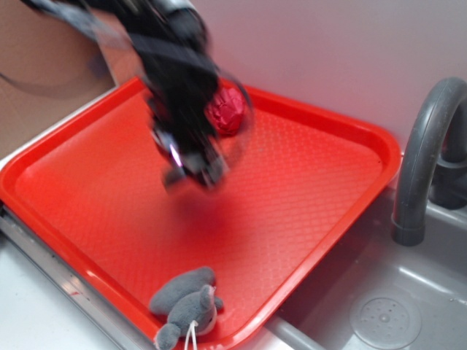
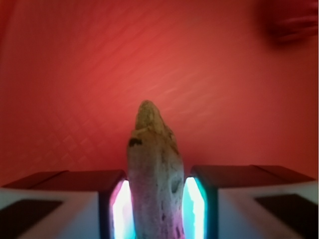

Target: Grab the wood chip.

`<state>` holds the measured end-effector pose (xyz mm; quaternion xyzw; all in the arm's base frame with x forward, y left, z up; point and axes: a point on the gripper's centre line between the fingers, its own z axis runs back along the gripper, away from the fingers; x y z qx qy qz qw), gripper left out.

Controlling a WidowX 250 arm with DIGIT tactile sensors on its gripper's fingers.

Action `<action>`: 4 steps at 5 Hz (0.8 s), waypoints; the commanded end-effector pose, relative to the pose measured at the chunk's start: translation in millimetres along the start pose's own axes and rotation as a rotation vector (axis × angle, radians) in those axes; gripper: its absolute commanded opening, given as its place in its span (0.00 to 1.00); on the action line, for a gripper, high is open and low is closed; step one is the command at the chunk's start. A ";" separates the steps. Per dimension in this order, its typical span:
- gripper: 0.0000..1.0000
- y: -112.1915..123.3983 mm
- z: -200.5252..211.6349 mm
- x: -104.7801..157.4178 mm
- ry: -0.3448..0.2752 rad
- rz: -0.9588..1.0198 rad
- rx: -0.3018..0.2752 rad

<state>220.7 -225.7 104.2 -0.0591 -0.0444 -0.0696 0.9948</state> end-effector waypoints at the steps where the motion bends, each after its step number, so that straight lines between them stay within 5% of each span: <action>1: 0.00 67.4 99.8 9.1 -0.162 0.048 -0.015; 2: 0.00 97.0 139.9 5.0 -0.257 0.079 0.058; 4: 0.00 108.5 143.9 -0.5 -0.260 0.117 0.020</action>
